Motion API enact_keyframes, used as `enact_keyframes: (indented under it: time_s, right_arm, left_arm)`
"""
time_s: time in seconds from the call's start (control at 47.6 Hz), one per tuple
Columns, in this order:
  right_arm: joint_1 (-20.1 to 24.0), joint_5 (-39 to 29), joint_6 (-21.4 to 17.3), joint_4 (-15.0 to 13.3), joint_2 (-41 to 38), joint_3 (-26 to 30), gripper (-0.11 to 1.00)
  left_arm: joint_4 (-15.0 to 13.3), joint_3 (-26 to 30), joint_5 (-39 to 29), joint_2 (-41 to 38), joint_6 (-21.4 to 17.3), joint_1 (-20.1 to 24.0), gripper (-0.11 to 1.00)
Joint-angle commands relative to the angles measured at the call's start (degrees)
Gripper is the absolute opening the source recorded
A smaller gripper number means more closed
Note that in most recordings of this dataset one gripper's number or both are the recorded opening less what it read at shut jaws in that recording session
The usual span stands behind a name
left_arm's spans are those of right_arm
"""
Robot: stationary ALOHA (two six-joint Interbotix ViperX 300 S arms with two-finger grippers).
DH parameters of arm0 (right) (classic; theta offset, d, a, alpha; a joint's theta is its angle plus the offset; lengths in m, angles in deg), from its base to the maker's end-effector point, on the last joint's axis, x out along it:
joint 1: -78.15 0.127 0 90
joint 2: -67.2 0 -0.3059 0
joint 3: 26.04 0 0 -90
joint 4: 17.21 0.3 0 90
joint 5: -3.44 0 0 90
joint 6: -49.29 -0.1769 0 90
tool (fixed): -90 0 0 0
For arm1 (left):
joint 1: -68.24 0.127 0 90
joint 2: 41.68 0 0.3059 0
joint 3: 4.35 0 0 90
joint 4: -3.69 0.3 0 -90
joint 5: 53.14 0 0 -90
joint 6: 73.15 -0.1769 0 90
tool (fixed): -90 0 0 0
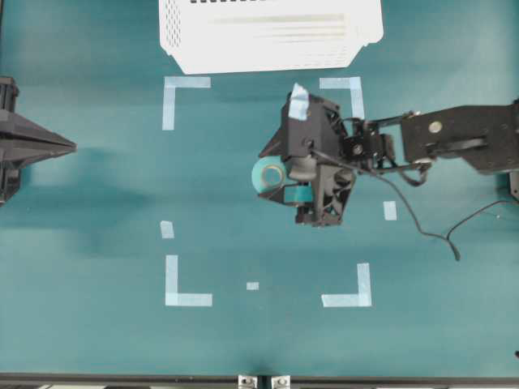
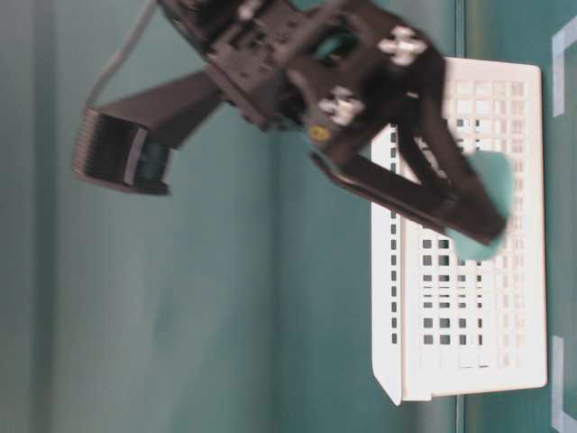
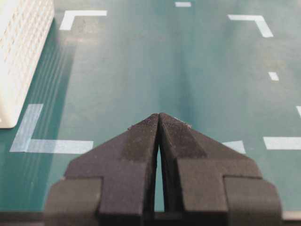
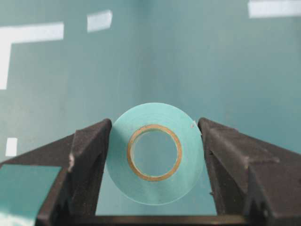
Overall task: Put the tape in the middle into the white basket.
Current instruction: 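Lift the tape roll and carry it toward the white basket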
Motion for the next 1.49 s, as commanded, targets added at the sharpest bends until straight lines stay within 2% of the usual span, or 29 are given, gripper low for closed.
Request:
enact_keyframes:
  time_s: [0.0, 0.42, 0.778, 1.114, 1.324, 1.471]
  right_arm:
    - [-0.44, -0.53, -0.09, -0.88, 3.52, 0.62, 0.66]
    - [-2.02, -1.85, 0.0, -2.99, 11.34, -0.44, 0.66]
    - [-2.64, -1.49, -0.09, -2.99, 11.95, -1.76, 0.66]
    - [-9.4, -1.49, 0.35, -3.25, 11.95, -1.93, 0.66]
    - [-13.89, -1.32, 0.35, -4.92, 11.69, -1.93, 0.66]
    - [-16.88, -0.88, 0.35, -5.1, 10.9, -1.93, 0.66]
  left_arm:
    - [-0.09, 0.62, 0.26, -0.44, 0.09, 0.0, -0.11]
    - [-0.09, 0.62, 0.35, -0.53, 0.09, 0.0, -0.11]
    - [-0.09, 0.62, 0.26, -0.44, 0.09, 0.0, -0.11]
    - [0.0, 0.62, 0.26, -0.53, 0.09, 0.0, -0.11]
    - [-0.09, 0.62, 0.26, -0.44, 0.09, 0.0, -0.11]
    - [-0.09, 0.62, 0.35, -0.53, 0.09, 0.0, -0.11]
